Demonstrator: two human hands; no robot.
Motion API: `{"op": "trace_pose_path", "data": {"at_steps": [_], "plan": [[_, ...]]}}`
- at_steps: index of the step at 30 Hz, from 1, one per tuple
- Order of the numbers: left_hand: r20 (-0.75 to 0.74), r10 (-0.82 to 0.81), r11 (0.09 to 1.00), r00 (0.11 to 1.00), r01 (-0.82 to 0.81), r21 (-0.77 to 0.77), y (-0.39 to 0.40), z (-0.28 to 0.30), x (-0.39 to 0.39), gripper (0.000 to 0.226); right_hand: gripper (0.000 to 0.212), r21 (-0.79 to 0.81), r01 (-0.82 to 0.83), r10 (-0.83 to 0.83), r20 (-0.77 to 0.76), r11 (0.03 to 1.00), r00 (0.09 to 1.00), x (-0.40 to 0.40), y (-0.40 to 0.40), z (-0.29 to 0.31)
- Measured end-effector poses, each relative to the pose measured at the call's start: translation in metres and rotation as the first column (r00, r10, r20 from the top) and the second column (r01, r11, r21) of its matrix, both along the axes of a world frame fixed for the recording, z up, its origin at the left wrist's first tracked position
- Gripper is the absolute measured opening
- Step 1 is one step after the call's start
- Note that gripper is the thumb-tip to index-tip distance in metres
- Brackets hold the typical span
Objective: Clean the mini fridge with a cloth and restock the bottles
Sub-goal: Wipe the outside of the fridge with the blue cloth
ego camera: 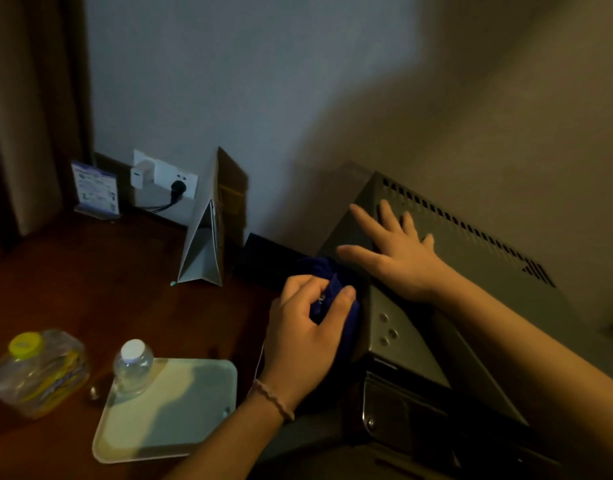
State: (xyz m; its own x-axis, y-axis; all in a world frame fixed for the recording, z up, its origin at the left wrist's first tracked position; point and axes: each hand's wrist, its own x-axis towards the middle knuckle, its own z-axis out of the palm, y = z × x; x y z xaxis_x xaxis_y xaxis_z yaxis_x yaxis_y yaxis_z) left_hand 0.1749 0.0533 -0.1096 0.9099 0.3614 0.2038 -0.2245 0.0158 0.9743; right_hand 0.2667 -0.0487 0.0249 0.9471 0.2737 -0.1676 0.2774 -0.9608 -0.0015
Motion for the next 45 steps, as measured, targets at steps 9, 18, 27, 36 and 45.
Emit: {"op": "trace_pose_path", "data": {"at_steps": [9,18,27,36,45], "plan": [[0.022,-0.002,1.0,1.0,0.002,0.018,0.001,0.008,0.047,0.039,0.056,0.105,-0.004,0.002,0.02,0.994,1.0,0.002,0.003,-0.002],[-0.05,-0.094,0.992,0.994,0.098,0.085,0.001,0.01,0.131,0.021,0.055,0.142,-0.019,0.015,0.035,0.99,0.999,0.001,0.002,-0.004],[-0.104,-0.129,0.989,0.986,0.135,0.053,-0.004,0.03,0.216,0.021,0.056,0.131,-0.04,0.037,0.024,0.991,0.999,0.001,0.0,-0.004],[-0.128,-0.121,0.985,0.984,0.135,0.107,-0.002,0.021,0.214,0.018,0.055,0.155,-0.036,0.034,0.016,0.987,0.999,0.001,0.0,-0.003],[0.151,-0.049,0.996,0.987,0.037,0.083,0.0,0.003,0.096,0.049,0.054,0.184,-0.016,0.01,0.031,0.983,0.999,0.002,0.002,-0.004]]}}
